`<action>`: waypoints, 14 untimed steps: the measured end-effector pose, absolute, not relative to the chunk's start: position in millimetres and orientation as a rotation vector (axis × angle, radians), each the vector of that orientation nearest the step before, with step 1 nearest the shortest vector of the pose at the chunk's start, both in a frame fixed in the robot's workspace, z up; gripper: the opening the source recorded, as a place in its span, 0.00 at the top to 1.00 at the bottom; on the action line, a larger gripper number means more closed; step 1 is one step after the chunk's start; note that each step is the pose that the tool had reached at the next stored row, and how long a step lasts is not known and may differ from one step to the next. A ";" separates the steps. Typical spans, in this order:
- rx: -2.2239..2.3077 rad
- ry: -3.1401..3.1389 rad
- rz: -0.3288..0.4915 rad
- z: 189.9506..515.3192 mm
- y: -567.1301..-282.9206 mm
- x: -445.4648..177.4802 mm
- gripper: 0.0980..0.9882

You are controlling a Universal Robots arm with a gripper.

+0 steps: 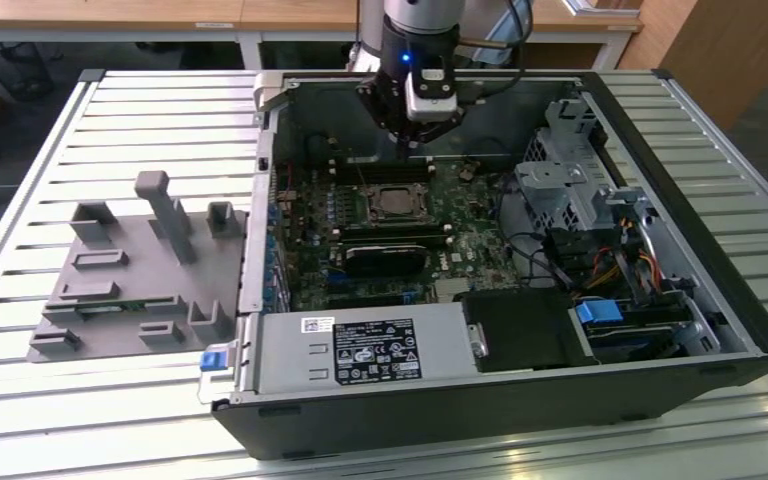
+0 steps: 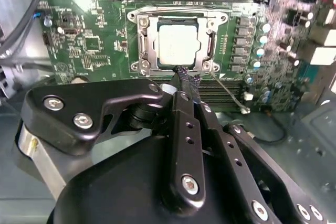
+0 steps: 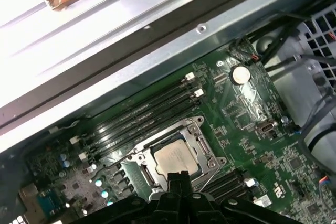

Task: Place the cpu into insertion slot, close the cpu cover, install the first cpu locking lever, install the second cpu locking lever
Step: 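Install the first cpu locking lever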

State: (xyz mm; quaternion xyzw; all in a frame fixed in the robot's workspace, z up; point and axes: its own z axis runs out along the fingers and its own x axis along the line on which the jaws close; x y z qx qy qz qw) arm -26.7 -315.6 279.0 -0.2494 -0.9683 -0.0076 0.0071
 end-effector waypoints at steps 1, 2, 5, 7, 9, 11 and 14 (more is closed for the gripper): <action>-0.755 -3.035 -0.024 279.0 -315.6 -26.7 0.99; -0.730 -3.041 -0.024 279.0 -315.6 -26.8 0.99; -0.656 -3.060 -0.024 278.9 -315.6 -26.8 0.99; -0.593 -3.079 -0.026 278.8 -315.6 -26.8 0.99; -0.558 -3.100 -0.030 278.8 -315.6 -26.8 0.99; -0.521 -3.113 -0.032 278.6 -315.6 -26.7 0.99; -0.436 -3.127 -0.033 278.4 -315.6 -26.7 0.99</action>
